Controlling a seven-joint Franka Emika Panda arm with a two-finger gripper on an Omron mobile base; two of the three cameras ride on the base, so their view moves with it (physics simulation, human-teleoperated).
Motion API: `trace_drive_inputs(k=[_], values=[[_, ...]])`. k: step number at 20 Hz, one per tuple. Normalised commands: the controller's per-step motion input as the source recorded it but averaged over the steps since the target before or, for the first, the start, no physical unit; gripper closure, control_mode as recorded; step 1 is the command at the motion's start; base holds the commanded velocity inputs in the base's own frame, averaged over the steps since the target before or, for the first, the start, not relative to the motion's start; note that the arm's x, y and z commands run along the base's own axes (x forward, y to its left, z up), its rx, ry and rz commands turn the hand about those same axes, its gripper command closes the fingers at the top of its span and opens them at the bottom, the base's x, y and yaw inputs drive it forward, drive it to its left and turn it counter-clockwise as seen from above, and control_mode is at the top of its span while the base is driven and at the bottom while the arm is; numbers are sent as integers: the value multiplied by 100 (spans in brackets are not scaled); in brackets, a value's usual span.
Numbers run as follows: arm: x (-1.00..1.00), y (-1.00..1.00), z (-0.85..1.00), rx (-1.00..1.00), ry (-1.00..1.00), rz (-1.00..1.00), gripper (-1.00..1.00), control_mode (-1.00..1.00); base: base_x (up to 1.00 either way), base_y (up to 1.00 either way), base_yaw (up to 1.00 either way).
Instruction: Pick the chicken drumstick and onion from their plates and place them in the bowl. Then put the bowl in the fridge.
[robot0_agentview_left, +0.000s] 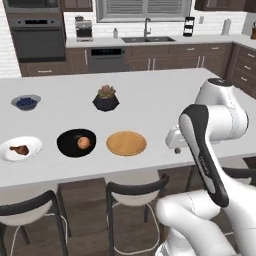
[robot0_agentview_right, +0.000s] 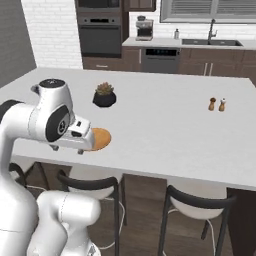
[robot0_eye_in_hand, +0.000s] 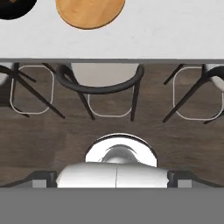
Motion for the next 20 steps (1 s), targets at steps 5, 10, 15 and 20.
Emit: trace_drive_inputs(k=[5,10,15,20], values=[[0,0,0,0,0,0,-100,100,-9,100,-2],[0,0,0,0,0,0,-100,100,0,100,0],[0,0,0,0,0,0,-100,100,3,100,0],[0,0,0,0,0,0,-100,100,34,100,0]])
